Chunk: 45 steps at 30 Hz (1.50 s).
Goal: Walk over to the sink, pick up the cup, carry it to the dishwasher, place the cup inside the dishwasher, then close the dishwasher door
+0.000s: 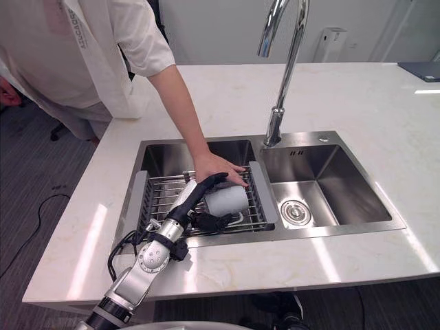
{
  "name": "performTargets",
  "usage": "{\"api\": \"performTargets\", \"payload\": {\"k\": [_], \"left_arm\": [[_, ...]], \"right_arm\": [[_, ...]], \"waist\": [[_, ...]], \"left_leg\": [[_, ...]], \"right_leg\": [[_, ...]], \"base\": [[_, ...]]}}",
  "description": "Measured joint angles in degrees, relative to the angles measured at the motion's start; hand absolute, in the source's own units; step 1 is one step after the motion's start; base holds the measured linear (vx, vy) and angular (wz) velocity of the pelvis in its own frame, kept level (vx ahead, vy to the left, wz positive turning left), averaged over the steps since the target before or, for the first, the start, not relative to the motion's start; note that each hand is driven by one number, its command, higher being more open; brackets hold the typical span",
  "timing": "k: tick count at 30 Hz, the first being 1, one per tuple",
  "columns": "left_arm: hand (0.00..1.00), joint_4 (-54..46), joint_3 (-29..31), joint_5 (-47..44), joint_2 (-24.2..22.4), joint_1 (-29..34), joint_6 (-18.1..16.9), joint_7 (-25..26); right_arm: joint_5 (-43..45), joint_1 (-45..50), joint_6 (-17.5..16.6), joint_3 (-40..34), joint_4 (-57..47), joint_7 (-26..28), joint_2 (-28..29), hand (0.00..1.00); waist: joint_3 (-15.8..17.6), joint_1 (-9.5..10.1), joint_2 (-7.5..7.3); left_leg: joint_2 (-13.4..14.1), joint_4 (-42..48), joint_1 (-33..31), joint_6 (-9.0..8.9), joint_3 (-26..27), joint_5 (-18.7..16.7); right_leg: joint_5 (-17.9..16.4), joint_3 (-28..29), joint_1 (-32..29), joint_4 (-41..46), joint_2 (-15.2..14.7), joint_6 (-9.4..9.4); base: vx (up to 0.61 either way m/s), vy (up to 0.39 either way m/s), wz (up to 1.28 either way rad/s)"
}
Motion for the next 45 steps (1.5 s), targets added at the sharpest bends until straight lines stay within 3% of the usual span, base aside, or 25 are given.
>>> {"api": "performTargets", "payload": {"k": [30, 45], "left_arm": [[0.9, -4.7, 7.8, 0.9, -0.9, 3.7, 0.6, 4.6], [0.9, -6.2, 7.8, -0.1, -1.3, 4.7, 0.6, 4.6]], "right_arm": [[0.0, 0.0, -0.1, -1.0, -0.4, -0.6, -0.1, 0.9], [0.0, 0.3, -0.1, -0.9, -0.3, -0.6, -0.2, 0.9]], "waist": [[1.5, -0.13, -0.06], [1.3, 0.74, -0.32]], "left_leg": [[0.0, -0.9, 1.5, -0.07, -0.5, 0.0], [0.0, -0.8, 1.5, -0.08, -0.6, 0.0]], "right_leg": [[0.5, -0.4, 2.2, -1.7, 0.0, 0.35], [0.5, -0.4, 2.2, -1.3, 0.0, 0.48]], "base": [[-0.01, -0.001, 0.0], [0.0, 0.0, 0.0]]}}
